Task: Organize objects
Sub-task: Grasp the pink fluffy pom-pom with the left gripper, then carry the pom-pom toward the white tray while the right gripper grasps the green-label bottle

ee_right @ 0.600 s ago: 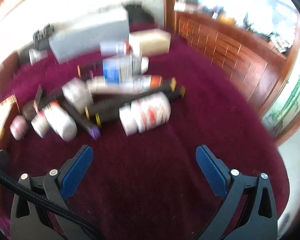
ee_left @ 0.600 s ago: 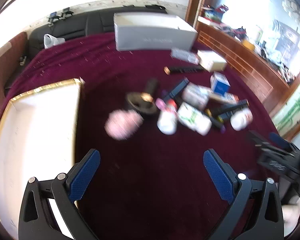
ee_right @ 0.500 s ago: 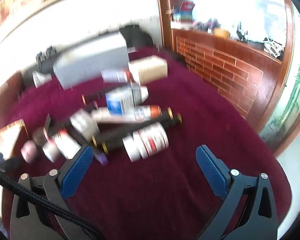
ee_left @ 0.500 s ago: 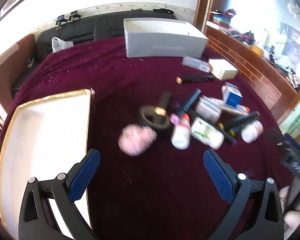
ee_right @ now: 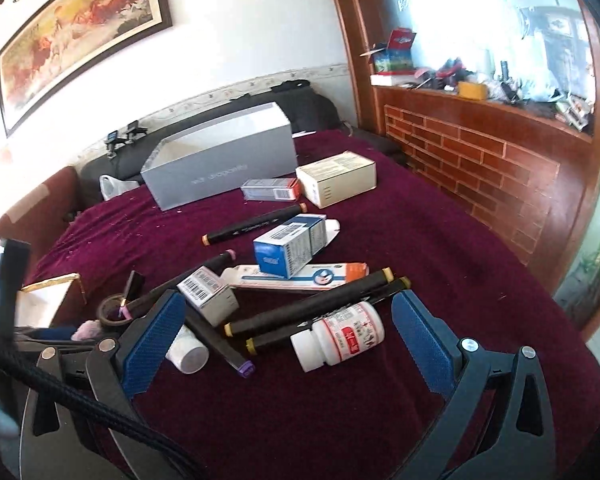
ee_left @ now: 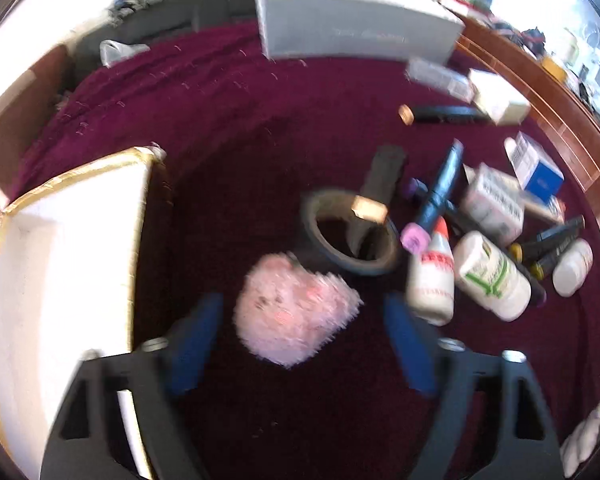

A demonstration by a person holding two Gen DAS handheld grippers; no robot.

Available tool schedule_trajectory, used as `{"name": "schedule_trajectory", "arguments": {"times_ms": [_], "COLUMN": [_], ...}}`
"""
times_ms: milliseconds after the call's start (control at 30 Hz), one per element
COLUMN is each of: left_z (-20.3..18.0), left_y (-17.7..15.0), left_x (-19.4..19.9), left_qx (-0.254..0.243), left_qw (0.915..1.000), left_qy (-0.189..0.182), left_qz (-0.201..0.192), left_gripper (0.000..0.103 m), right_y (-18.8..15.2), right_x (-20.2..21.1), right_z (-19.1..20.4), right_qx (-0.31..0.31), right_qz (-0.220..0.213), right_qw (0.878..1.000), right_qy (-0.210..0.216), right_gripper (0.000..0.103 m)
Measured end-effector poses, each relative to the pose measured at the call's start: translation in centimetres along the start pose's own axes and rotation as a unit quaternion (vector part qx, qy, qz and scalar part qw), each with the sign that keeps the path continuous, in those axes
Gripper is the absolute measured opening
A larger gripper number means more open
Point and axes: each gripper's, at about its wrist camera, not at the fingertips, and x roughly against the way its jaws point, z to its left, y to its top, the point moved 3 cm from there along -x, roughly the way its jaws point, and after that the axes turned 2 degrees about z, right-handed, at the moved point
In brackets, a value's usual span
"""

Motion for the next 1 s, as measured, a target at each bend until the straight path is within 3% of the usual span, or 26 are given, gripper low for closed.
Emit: {"name": "schedule_trajectory", "arguments": {"times_ms": [67, 100, 233, 467, 733, 800, 933, 1000], "left_z": [-0.7, -1.2, -2.2, -2.0, -1.8, -1.6, -0.9, -0.5], "left_y": [-0.2, -0.5, -2.0, -0.5, -0.2, -0.6, -3.1, -4.4], "left_x": [0.4, 0.5, 1.9, 2.0, 0.1, 0.6, 4.5, 6.4], "left_qx": [-0.016, -0.014, -0.002, 0.0, 0.0, 0.016, 0.028, 0.032], "left_qw": [0.9997, 0.9987, 0.9964, 0.9994, 0.9999, 0.9995, 0.9964, 0.9945], "left_qy": [-0.016, -0.048, -0.085, -0.032, 0.0, -0.023, -0.07, -0.086], "left_qz": [-0.004, 0.008, 0.011, -0.015, -0.017, -0.012, -0.039, -0.05], "left_gripper": [0.041, 0.029, 0.029, 0.04, 0.039, 0.026, 0.026, 0.026], "right_y": [-0.1, -0.1, -0.6, -1.6, -1.3, -1.1, -0.9, -0.4], "right_x": [-0.4, -0.6, -1.7, -2.9, -1.4, -1.2, -0.1, 1.3], "right_z": [-0.3, -0.4, -0.6, -0.4, 0.0, 0.1, 1.7, 3.0], "right_qx": [-0.013, -0.018, -0.03, -0.04, -0.02, -0.014, 0.041, 0.069], "right_qz": [0.012, 0.017, 0.046, 0.087, 0.049, 0.04, 0.046, 0.057], "right_qw": [1.0, 0.999, 0.997, 0.992, 0.998, 0.999, 0.998, 0.994], "right_qy": [0.02, 0.028, 0.058, 0.088, 0.045, 0.029, 0.025, 0.055], "right_gripper": [0.103, 0.103, 0.103, 0.103, 0.103, 0.103, 0.103, 0.103]}}
